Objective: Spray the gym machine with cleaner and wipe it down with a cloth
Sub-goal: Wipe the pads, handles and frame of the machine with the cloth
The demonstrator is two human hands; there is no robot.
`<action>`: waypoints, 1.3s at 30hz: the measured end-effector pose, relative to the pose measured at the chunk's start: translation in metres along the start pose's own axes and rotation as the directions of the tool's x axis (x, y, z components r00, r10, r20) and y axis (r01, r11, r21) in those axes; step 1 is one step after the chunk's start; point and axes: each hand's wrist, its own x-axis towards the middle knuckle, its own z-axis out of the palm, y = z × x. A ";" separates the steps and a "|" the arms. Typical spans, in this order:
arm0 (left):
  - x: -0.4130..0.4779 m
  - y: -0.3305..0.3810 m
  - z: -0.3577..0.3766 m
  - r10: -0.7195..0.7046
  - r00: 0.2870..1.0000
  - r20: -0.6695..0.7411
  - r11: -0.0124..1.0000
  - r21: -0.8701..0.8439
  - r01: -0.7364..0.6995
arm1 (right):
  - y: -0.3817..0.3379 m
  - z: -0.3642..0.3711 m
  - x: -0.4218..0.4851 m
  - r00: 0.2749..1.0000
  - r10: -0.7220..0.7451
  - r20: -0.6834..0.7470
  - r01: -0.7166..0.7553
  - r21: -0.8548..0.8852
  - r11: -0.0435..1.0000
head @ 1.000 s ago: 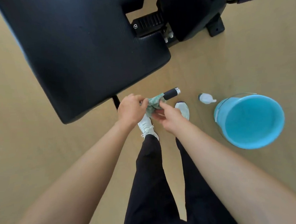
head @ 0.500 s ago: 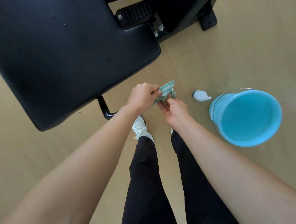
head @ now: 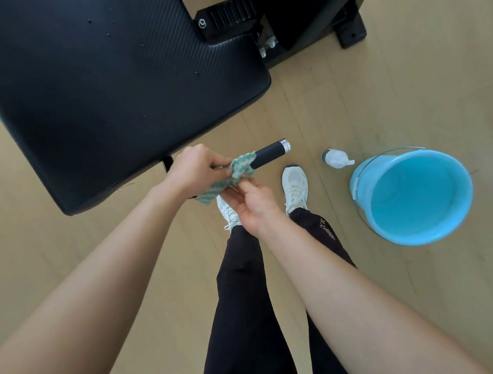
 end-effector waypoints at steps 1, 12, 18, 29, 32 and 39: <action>-0.005 -0.005 0.000 -0.011 1.000 -0.004 1.000 -0.014 0.011 | 0.003 0.001 -0.001 1.000 0.008 0.007 -0.008 -0.003 1.000; 0.048 0.039 0.030 -0.012 0.999 0.034 0.998 -0.055 0.013 | -0.066 -0.031 0.021 0.965 -0.179 -0.193 0.182 -0.002 0.983; 0.064 0.059 0.037 0.057 0.994 0.094 0.997 -0.065 -0.051 | -0.082 -0.030 0.024 0.913 -0.294 -0.283 0.298 -0.030 0.954; 0.007 -0.002 -0.010 -0.058 0.995 0.080 0.967 0.253 0.036 | -0.001 0.006 0.002 1.000 0.018 0.010 -0.017 -0.016 1.000; -0.006 -0.016 -0.016 -0.093 0.991 0.097 0.977 0.202 0.071 | 0.013 0.013 -0.004 0.996 0.074 0.041 -0.073 -0.016 0.997; 0.014 0.004 0.006 -0.051 0.995 0.083 0.997 -0.061 0.056 | -0.025 -0.003 0.008 0.999 -0.032 -0.040 0.034 0.040 0.999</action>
